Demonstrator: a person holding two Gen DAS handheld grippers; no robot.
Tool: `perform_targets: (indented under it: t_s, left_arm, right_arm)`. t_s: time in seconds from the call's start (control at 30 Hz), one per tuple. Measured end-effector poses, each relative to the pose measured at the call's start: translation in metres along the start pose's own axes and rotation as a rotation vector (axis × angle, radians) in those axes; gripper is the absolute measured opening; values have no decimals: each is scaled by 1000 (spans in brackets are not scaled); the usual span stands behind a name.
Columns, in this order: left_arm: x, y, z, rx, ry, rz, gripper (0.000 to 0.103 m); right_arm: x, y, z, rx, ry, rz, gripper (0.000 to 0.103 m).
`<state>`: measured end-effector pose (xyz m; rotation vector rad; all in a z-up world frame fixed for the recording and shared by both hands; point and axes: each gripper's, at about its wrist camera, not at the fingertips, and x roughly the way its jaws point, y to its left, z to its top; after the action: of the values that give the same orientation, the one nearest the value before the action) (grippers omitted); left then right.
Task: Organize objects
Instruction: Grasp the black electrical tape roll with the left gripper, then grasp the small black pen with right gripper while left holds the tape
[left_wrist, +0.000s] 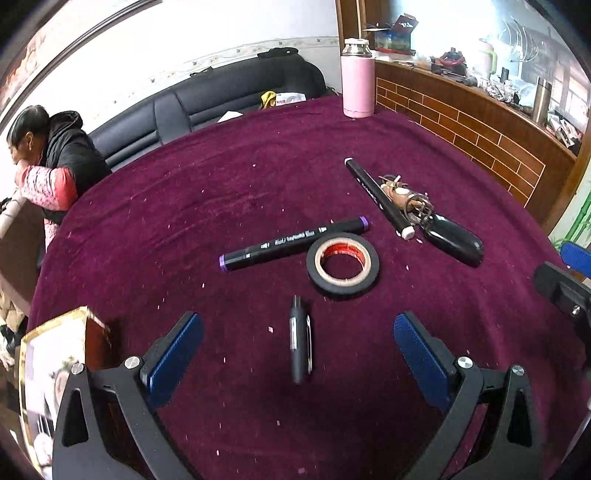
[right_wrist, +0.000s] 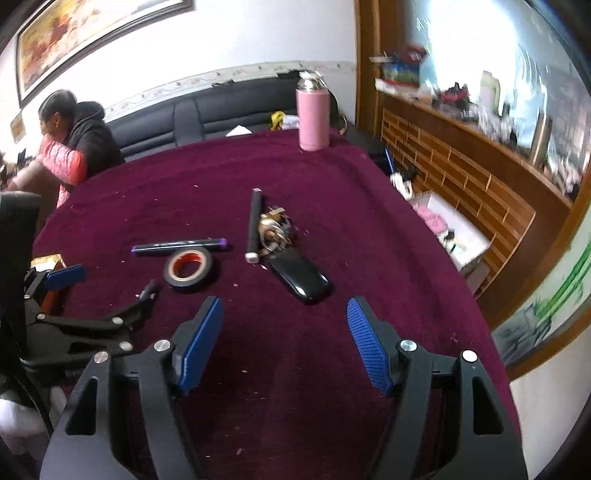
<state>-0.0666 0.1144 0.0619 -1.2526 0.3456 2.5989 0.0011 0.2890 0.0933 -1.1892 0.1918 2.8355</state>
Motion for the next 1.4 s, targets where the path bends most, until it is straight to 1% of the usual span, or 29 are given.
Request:
perform_targets:
  t_s: [0.07, 0.1, 0.23, 0.27, 0.33, 0.4, 0.43, 0.47, 0.5, 0.53, 0.57, 0.6, 0.63, 0.67, 0.7, 0.8, 0.93, 1.03, 1.07, 1.1, 1.13, 1.2, 1.23, 1.33, 1.37, 1.4]
  left_arm:
    - [4, 0, 6, -3, -3, -19, 101]
    - [7, 0, 8, -4, -5, -16, 101]
    - [19, -1, 23, -14, -18, -27, 100]
    - [21, -1, 25, -17, -19, -29, 99]
    - [29, -1, 33, -30, -8, -37, 93]
    - [40, -2, 38, -35, 20, -36, 73]
    - [49, -4, 41, -26, 48, -32, 69]
    - [60, -7, 42, -5, 82, -15, 62]
    - [66, -10, 43, 9, 101, -6, 49]
    - [76, -14, 43, 30, 140, 0, 42]
    - [82, -16, 41, 36, 164, -1, 32]
    - [83, -17, 41, 31, 153, -15, 27]
    - [84, -16, 43, 27, 161, -34, 24]
    - [84, -16, 45, 20, 159, -50, 18]
    - [85, -15, 46, 16, 167, -62, 14]
    - [82, -6, 47, -23, 167, -121, 11]
    - [64, 25, 41, -144, 125, -204, 11]
    - [41, 48, 32, -199, 82, -229, 11]
    - [30, 58, 27, -220, 70, -236, 11]
    - [23, 64, 24, -232, 62, -242, 11]
    - [12, 73, 17, -246, 47, -245, 11]
    - [-5, 88, 7, -269, 31, -225, 11]
    - [-17, 99, -2, -291, 20, -230, 11]
    - [-38, 124, -22, -329, 5, -202, 11]
    - [-44, 131, -28, -336, -2, -194, 12]
    - [-50, 139, -34, -346, -8, -179, 12]
  right_arm:
    - [4, -13, 0, 34, 12, -1, 69]
    - [7, -19, -1, 49, 20, -4, 69]
    - [14, -31, -2, 81, 41, 0, 69]
    - [15, -33, -3, 86, 46, 4, 69]
    - [17, -34, -2, 89, 52, 8, 69]
    - [17, -35, -2, 91, 54, 8, 70]
    - [17, -34, -1, 93, 55, 11, 70]
    - [17, -34, 0, 96, 56, 15, 70]
    - [17, -33, 1, 96, 55, 16, 70]
    - [17, -32, 1, 95, 54, 17, 70]
    - [16, -30, 1, 93, 52, 18, 70]
    - [16, -29, 2, 92, 50, 19, 70]
    - [15, -28, 3, 92, 48, 17, 70]
    - [15, -25, 3, 89, 49, 17, 70]
    - [16, -24, 3, 87, 51, 18, 70]
    - [18, -18, 4, 83, 64, 27, 70]
    - [19, -12, 4, 80, 73, 42, 70]
    - [22, -2, 5, 81, 93, 83, 69]
    - [23, 3, 6, 76, 103, 110, 69]
    - [26, 11, 6, 70, 125, 167, 69]
    - [30, 18, 6, 75, 146, 205, 69]
    - [44, 39, 8, 64, 207, 274, 69]
    - [51, 48, 9, 59, 225, 288, 69]
    - [76, 78, 10, 55, 285, 304, 69]
    - [82, 87, 11, 48, 297, 300, 69]
    - [90, 100, 12, 29, 308, 269, 69]
